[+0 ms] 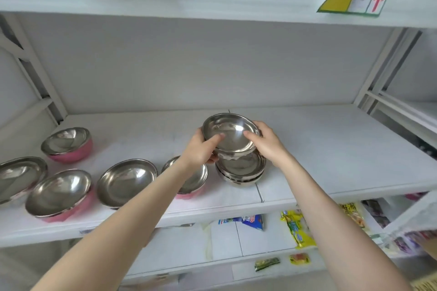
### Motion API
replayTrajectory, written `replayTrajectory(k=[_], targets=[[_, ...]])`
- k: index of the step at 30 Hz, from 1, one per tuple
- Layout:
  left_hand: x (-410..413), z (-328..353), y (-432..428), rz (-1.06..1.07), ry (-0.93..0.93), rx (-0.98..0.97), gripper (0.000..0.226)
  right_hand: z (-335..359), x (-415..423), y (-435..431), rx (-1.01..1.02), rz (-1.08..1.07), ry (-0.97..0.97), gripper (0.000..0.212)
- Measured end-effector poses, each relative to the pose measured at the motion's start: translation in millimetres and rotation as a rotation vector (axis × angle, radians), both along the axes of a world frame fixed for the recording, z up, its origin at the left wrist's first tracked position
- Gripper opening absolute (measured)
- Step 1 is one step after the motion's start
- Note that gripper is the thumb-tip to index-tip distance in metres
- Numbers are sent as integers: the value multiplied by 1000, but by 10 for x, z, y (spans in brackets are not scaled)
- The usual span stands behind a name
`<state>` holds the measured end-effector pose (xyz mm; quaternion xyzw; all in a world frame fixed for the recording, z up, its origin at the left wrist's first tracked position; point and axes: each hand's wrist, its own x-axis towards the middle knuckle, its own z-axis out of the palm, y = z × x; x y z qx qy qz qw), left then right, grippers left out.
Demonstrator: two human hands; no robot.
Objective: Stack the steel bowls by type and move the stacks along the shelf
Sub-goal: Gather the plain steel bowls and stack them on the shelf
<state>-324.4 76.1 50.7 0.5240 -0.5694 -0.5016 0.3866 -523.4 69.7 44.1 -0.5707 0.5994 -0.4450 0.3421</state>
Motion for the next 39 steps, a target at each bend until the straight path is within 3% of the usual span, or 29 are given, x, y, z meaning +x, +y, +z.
replayTrajectory(k=[8, 12, 18, 26, 31, 36, 39], targets=[[-455, -258, 25, 129, -142, 0, 51, -210, -462, -13, 69, 52, 84, 38], [-568, -377, 59, 248, -320, 35, 63, -352, -530, -34, 102, 106, 113, 34], [-619, -481, 113, 270, -449, 34, 63, -457, -548, -32, 121, 153, 131, 29], [-587, -563, 172, 207, -438, 37, 69, -572, -515, -5, 116, 152, 307, 38], [-433, -462, 246, 129, -794, -122, 65, -542, -507, 134, 52, 63, 637, 67], [-236, -320, 471, 127, -1205, -437, 71, -469, -430, 380, -202, -25, 965, 71], [-49, -232, 611, 147, -1378, -613, 73, -407, -362, 531, -262, -45, 1064, 75]])
